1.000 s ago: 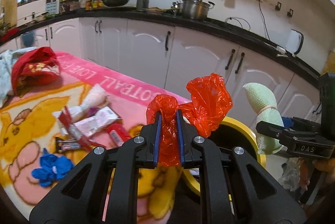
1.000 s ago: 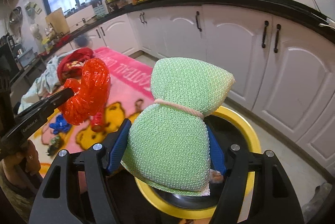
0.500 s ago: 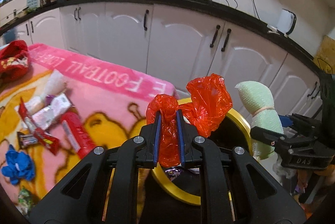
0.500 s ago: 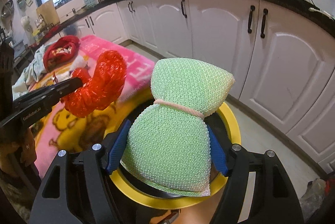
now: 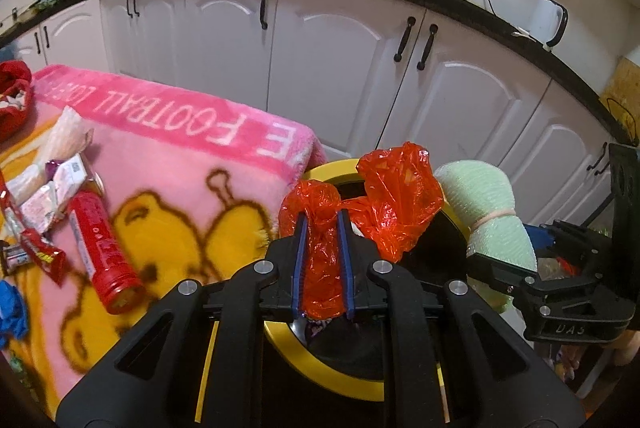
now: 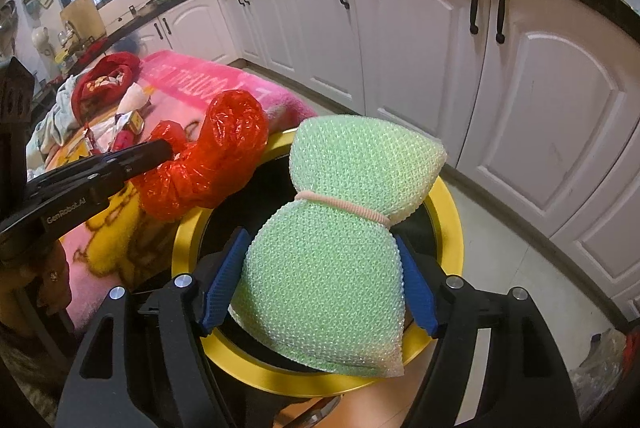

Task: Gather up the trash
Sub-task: 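Carry both items over the yellow bin and open both tools to drop them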

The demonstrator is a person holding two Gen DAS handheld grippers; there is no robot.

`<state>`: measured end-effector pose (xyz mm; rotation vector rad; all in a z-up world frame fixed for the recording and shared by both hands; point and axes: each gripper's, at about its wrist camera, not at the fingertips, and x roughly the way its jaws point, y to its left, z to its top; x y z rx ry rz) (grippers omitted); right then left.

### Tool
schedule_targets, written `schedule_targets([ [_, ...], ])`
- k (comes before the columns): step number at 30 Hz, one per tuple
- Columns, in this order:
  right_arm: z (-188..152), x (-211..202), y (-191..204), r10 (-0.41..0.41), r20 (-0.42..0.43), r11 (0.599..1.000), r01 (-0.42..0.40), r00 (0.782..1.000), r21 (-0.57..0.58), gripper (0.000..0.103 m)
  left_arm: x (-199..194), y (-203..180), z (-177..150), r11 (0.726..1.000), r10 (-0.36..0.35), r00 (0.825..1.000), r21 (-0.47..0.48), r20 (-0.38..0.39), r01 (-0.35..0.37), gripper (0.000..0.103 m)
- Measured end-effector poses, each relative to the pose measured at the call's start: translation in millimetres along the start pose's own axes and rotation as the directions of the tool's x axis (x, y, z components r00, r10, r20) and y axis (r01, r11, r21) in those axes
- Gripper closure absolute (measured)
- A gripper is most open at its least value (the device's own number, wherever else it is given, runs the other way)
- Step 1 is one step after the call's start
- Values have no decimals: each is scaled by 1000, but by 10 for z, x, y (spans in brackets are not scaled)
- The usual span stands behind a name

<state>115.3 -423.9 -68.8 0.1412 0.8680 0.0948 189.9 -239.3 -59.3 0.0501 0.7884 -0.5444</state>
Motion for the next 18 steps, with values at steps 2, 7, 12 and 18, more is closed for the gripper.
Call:
schedule_targets([
  [2, -7, 16, -3, -2, -1, 1000, 2, 1000, 3, 29, 34, 11, 3, 1000, 0, 1000, -7, -4, 0, 93],
  [7, -9, 11, -45, -24, 5, 1000, 24, 1000, 16, 22, 63, 65, -4, 999, -1, 1000, -38, -2, 1, 55],
  [12, 7, -21, -124, -47, 19, 998, 46, 999, 45, 19, 9, 148, -14, 997, 6, 1000, -74, 8, -6, 31],
  [18, 44, -97, -137, -51, 52, 997, 48, 997, 56, 19, -169, 273, -43, 994, 41, 998, -106, 42, -37, 11],
])
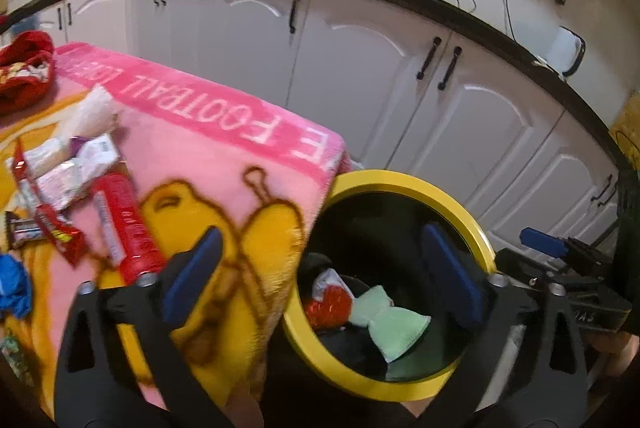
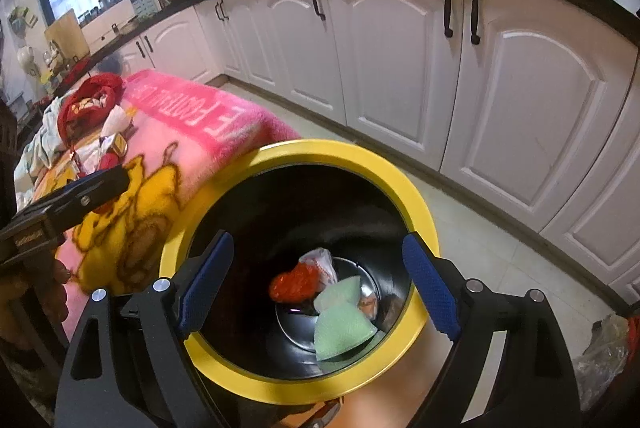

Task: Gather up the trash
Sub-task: 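Carry both items over the yellow bin and open both tools to drop them, then move both tools back over the blanket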

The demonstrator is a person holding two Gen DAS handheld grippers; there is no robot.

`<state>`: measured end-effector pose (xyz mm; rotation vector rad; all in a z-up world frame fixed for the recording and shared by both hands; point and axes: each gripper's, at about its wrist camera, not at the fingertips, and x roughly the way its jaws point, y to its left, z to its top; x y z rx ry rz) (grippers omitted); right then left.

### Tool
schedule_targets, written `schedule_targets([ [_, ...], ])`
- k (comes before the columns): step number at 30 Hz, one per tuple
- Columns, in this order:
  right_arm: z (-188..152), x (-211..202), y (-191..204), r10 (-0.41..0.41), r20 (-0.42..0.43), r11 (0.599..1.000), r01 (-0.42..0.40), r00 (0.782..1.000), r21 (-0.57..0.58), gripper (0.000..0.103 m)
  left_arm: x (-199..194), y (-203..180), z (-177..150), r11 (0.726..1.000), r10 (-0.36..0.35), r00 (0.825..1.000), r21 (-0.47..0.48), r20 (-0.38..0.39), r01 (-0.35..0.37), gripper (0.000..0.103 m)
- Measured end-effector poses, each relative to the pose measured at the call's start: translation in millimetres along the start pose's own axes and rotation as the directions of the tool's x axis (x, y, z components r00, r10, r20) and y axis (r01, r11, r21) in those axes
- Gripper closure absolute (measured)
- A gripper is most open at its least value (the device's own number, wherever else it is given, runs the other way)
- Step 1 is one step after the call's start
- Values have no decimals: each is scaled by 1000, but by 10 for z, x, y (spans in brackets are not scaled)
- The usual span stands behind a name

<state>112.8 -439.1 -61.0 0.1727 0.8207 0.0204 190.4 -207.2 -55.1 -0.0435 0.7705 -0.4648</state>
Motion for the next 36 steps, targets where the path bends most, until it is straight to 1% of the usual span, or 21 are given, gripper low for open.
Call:
schedule_targets([
  [8, 96, -233, 160, 23, 93, 999, -20, 995, -28, 18, -314, 221, -11, 998, 62, 996, -35, 60, -60, 11],
  [14, 156, -404, 379, 62, 143, 996, -51, 988, -76, 17, -609, 367, -1, 994, 106, 987, -50, 119, -101, 11],
  [25, 226, -587, 768, 112, 181, 985, -85, 977, -149, 17, -1058, 585, 17, 987, 142, 969, -101, 200, -124, 11],
  [36, 262, -696, 1144, 158, 195, 967, -112, 968, -227, 17, -1342, 801, -15, 978, 172, 954, -155, 248, -136, 11],
])
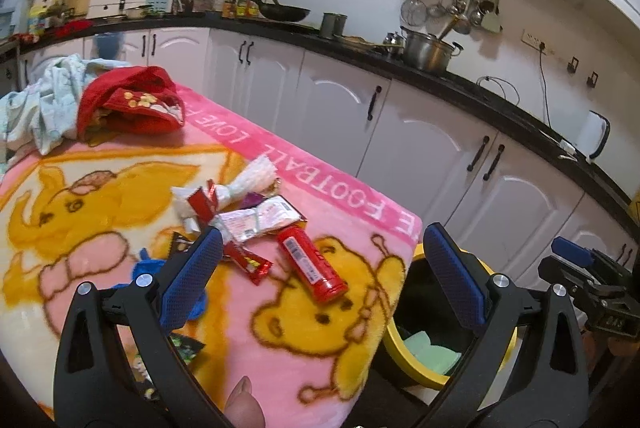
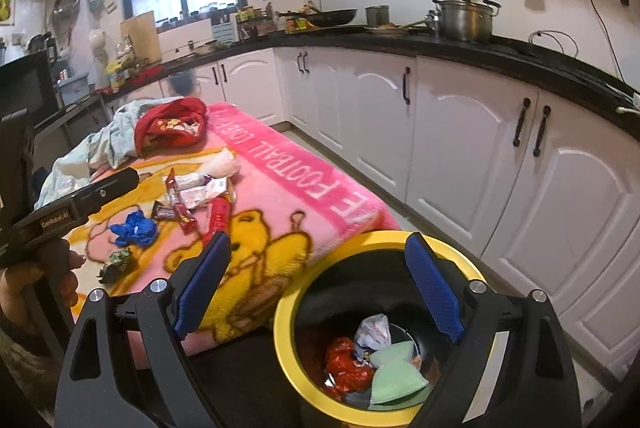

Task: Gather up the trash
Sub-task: 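Move both tools back over the blanket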

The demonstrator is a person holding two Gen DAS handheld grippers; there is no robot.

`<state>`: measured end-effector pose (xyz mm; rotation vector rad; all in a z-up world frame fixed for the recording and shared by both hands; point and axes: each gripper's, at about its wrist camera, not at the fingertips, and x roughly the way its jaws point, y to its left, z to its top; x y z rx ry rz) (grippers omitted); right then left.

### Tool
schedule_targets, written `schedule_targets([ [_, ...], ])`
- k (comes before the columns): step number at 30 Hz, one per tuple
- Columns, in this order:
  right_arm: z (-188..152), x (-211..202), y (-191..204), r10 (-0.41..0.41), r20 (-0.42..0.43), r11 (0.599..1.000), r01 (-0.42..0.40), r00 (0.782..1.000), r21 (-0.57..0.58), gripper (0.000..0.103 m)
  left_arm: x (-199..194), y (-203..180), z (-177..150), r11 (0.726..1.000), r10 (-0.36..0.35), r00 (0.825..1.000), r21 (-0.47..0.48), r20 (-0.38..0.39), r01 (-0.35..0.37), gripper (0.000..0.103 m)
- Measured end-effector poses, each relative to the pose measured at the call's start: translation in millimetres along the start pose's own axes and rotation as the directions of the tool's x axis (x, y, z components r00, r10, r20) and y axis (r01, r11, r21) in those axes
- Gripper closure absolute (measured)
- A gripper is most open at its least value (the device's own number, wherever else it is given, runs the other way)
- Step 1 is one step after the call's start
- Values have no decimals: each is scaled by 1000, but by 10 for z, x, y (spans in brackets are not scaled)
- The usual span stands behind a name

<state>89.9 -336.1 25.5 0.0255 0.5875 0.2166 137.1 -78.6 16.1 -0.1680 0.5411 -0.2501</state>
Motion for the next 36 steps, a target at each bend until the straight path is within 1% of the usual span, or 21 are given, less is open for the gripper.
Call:
schedule_targets([
  [10, 70, 53, 302, 47, -9, 997, -47, 999, -55, 17, -180, 279, 8, 998, 45, 998, -45, 34, -43, 11],
  [18, 144, 135, 529, 81, -11, 992, -81, 997, -98, 17, -284, 526, -8, 993, 99, 994, -65, 46, -96, 11],
  [25, 223, 253, 727, 124, -25, 985, -126, 992, -119, 17, -337, 725, -24, 988, 126, 991, -94, 42, -122, 11],
  [30, 258, 352, 875, 147, -35, 978, -151, 989, -147, 17, -381, 890, -44, 983, 158, 987, -106, 38, -153, 11],
  [36, 297, 556, 1074, 183, -70, 967, -192, 981, -170, 17, -381, 1179, -85, 970, 191, 982, -154, 3, -189, 12],
])
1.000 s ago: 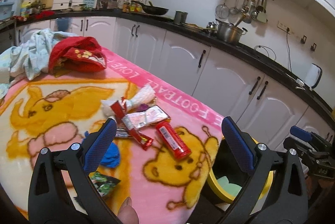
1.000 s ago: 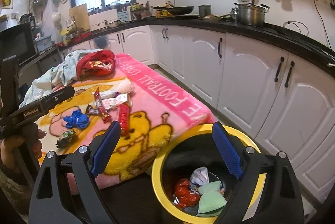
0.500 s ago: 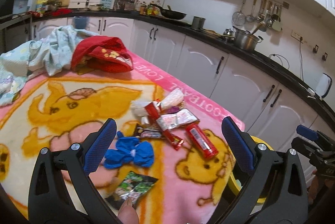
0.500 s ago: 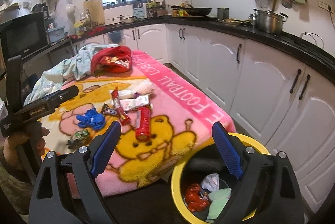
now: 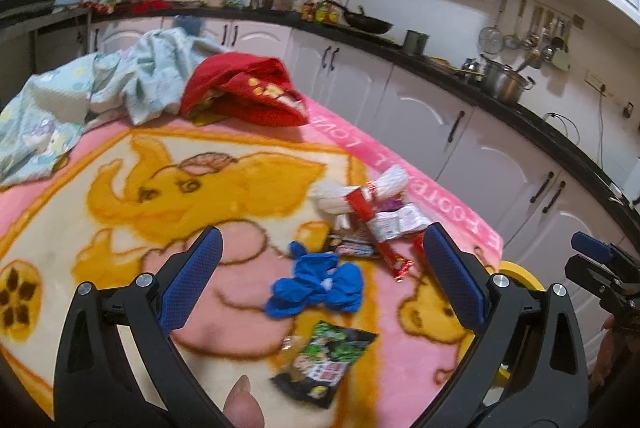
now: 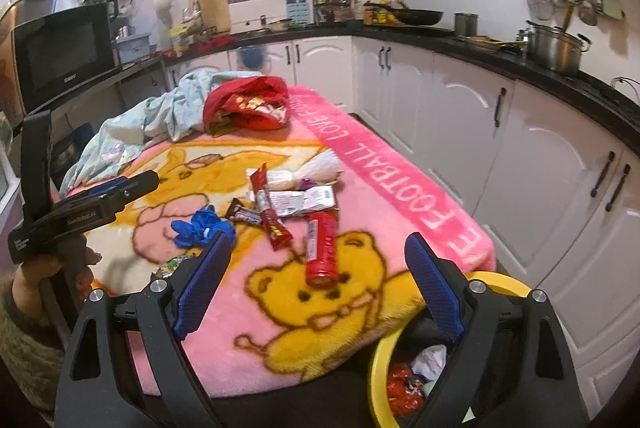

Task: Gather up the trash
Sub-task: 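Move both tools back over the blanket, then grasp the blue glove with the left tool while the right tool grasps the red wrapper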

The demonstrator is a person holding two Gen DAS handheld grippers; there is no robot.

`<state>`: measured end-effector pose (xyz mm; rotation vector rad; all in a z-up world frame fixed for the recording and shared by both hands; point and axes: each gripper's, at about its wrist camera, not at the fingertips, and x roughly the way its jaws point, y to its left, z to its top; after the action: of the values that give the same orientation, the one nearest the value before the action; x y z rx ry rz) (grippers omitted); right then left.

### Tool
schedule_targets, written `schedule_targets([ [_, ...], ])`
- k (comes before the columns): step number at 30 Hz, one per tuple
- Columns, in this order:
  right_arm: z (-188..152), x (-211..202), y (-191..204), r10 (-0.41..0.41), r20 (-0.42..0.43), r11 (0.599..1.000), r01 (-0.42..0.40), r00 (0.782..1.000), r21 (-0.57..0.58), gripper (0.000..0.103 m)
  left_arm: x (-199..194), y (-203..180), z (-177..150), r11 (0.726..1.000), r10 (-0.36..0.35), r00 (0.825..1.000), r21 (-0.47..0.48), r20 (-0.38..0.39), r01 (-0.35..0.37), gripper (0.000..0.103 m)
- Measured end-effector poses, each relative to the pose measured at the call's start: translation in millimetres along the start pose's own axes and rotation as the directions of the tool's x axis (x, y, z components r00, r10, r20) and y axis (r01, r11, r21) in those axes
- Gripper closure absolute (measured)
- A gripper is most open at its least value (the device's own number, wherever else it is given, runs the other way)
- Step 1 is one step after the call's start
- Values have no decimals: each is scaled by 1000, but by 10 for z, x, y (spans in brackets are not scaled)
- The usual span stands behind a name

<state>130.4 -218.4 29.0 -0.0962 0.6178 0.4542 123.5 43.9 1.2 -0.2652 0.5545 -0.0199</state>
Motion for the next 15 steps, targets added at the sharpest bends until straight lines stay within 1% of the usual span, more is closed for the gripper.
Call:
schedule_targets([
  [1, 13, 55, 26, 8, -7, 1000, -8, 1000, -4, 17, 14, 49, -6, 1000, 2, 1000, -9, -9, -3, 13],
  [3, 25, 149, 71, 20, -22, 1000, -20, 1000, -12, 19, 47, 110, -17, 1000, 9, 1000, -17, -25, -9, 20],
  [4, 35, 212, 102, 28, -32, 999, -29, 999, -18, 20, 60, 130, -22, 1000, 10, 999, -19, -31, -10, 21],
  [9, 70, 482, 217, 65, -73, 997, -67, 995, -36, 25, 189, 283, -79, 999, -1, 996, -37, -90, -3, 33],
  [10, 79, 543, 246, 73, -82, 996, -77, 994, -43, 26, 213, 306, -95, 999, -3, 995, -40, -101, -1, 33],
  [13, 94, 684, 316, 95, -102, 993, -102, 990, -59, 28, 309, 384, -152, 998, -31, 990, -65, -141, 21, 37],
  [15, 108, 811, 376, 110, -122, 990, -119, 986, -76, 33, 382, 436, -189, 995, -55, 985, -88, -166, 41, 42],
])
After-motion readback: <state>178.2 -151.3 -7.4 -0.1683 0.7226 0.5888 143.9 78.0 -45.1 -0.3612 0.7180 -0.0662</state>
